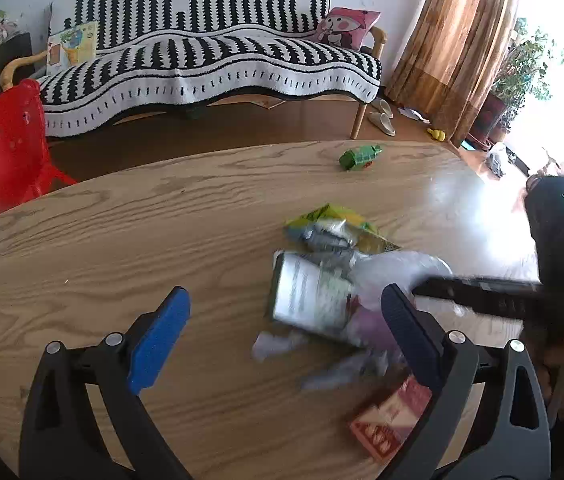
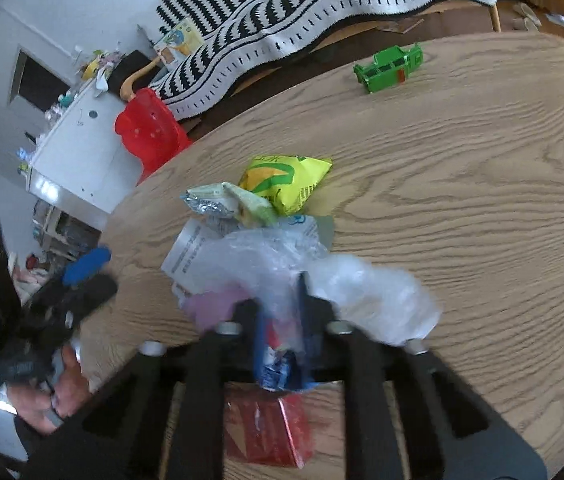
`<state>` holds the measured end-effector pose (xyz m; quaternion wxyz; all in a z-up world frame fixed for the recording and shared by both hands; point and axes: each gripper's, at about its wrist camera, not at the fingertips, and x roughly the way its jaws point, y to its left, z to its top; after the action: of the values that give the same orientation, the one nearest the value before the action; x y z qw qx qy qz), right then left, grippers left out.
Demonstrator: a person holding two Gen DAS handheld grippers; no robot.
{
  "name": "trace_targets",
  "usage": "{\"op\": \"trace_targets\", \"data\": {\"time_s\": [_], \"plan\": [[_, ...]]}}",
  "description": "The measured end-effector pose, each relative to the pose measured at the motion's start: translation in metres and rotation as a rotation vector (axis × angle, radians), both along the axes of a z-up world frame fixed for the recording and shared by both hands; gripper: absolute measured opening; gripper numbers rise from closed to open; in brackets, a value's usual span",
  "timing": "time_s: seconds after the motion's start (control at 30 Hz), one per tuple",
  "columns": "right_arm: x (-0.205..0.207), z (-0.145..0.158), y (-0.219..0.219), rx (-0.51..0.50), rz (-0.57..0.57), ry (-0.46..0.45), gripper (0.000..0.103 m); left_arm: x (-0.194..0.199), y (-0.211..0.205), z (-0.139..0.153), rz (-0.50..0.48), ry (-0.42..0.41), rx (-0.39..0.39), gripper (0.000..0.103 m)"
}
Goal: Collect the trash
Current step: 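Grasp the clear plastic bag with the right tool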
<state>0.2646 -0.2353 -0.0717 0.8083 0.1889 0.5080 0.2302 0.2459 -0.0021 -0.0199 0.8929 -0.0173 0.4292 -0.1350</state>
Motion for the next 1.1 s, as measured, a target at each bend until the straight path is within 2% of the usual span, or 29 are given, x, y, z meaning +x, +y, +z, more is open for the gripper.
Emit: {"op": "trace_targets", "data": {"time_s": [0.33,0.4,0.47,0.53,0.7,0.73,0.77,0.8,0.9,0.93,1.1], "plan": [[-0.027,0.026,-0.054,0.109,-0.058,-0.064,0.007,0.049,-0.051,0.000,-0.028,-0.009,0.012,0.093],[-0.032,0.027,-0.061,0.099,-0.061,-0.068,0.007,0.055,-0.060,-0.006,-0.046,0.007,0.036,0.094],[-0.038,0.027,-0.070,0.091,-0.067,-0.067,0.007,0.062,-0.068,-0.016,-0.052,0.026,0.106,0.094],[-0.043,0.028,-0.077,0.088,-0.075,-0.068,0.007,0.064,-0.066,-0.024,-0.031,0.044,0.128,0.094],[-0.053,0.030,-0.095,0.084,-0.094,-0.076,0.007,0.071,-0.055,-0.040,0.029,0.116,0.035,0.093],[-0.054,0.030,-0.097,0.082,-0.097,-0.076,0.007,0.072,-0.054,-0.041,0.041,0.120,0.009,0.090],[-0.055,0.030,-0.098,0.081,-0.099,-0.077,0.007,0.073,-0.054,-0.041,0.047,0.121,-0.014,0.072],[-0.057,0.031,-0.100,0.077,-0.100,-0.078,0.007,0.073,-0.053,-0.040,0.051,0.126,-0.031,0.060],[-0.060,0.032,-0.102,0.069,-0.101,-0.082,0.007,0.071,-0.055,-0.036,0.048,0.144,-0.082,0.034],[-0.061,0.031,-0.104,0.066,-0.103,-0.083,0.007,0.071,-0.057,-0.034,0.039,0.145,-0.082,0.015],[-0.067,0.035,-0.115,0.058,-0.120,-0.091,0.007,0.059,-0.062,-0.017,0.031,0.124,-0.100,0.010]]}}
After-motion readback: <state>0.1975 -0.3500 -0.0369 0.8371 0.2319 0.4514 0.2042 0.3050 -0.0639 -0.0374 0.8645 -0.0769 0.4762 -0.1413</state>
